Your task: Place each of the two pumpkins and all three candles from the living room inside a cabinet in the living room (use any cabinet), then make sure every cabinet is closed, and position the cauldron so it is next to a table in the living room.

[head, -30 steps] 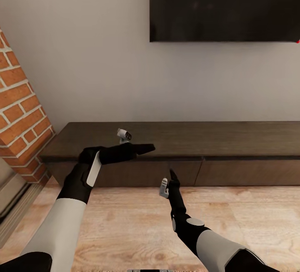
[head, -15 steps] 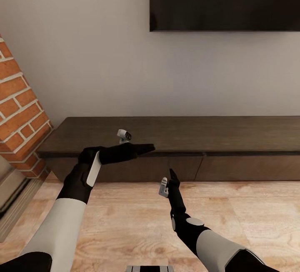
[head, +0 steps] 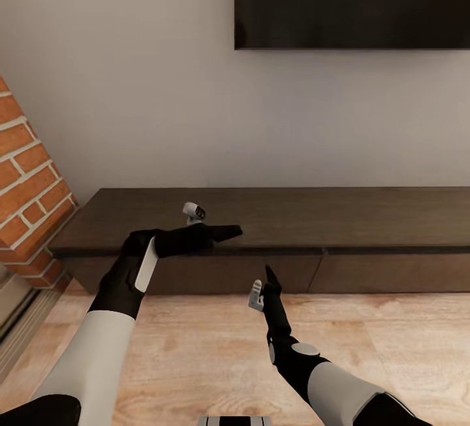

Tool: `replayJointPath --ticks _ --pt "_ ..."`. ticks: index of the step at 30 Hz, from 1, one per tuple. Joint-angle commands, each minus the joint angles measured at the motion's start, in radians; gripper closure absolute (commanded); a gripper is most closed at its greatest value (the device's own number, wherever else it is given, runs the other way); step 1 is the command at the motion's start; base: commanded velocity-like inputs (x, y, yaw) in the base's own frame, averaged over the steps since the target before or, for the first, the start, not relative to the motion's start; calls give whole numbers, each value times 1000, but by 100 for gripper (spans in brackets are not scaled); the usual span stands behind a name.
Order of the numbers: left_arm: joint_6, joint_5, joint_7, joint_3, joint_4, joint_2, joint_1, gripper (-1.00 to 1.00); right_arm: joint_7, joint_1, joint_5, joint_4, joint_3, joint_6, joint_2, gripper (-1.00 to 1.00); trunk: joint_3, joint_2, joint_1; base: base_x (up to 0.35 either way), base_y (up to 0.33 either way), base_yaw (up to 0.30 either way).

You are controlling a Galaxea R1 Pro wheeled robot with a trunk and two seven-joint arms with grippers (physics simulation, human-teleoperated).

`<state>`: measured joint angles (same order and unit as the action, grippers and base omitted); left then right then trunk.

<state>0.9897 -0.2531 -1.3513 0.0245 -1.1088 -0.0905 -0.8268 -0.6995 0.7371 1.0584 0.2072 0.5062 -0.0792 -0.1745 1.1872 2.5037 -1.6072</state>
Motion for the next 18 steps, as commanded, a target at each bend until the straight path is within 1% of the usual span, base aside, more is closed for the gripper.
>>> replayJointPath --ticks 1,7,12,18 --pt "-1 0 0 0 0 0 0 -100 -1 0 0 0 0 -1 0 -100 0 0 0 169 0 0" --pt "-2 0 1 -1 0 1 0 -100 -16 -1 0 0 0 -3 0 -100 0 0 0 69 0 0" --pt "0 0 2 -1 -10 0 0 -100 -21 -2 0 0 0 -2 0 -100 0 0 0 215 0 0" --pt "-3 0 1 0 -13 3 1 -100 -21 -2 0 0 -1 1 0 -100 0 0 0 40 0 0"
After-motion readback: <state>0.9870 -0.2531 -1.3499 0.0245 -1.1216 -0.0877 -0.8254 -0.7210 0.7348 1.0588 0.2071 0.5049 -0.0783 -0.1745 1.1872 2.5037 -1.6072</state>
